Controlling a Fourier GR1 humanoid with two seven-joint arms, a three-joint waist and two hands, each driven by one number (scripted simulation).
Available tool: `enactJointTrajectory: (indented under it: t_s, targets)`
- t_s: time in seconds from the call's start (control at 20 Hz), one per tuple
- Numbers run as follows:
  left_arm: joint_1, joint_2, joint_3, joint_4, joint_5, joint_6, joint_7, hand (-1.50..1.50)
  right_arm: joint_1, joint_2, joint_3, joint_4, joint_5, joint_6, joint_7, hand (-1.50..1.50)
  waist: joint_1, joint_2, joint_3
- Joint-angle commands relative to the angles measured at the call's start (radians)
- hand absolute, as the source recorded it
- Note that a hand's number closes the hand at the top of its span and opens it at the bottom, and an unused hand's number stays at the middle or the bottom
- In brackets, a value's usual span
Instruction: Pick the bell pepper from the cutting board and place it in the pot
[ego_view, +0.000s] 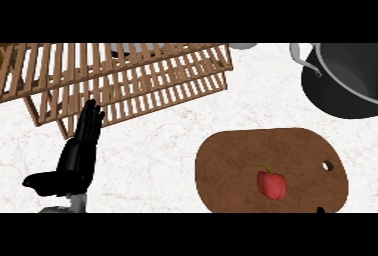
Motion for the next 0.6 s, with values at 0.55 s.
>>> enactJointTrajectory:
  t_s: [0.55]
  targets:
    - [-0.004,-0.046,0.048,0.088,-0.013,-0.053,-0.067,0.00,-0.421,0.005,0.050,0.283,0.107,0.187,0.421,-1.50,-0.006,-0.010,0.003]
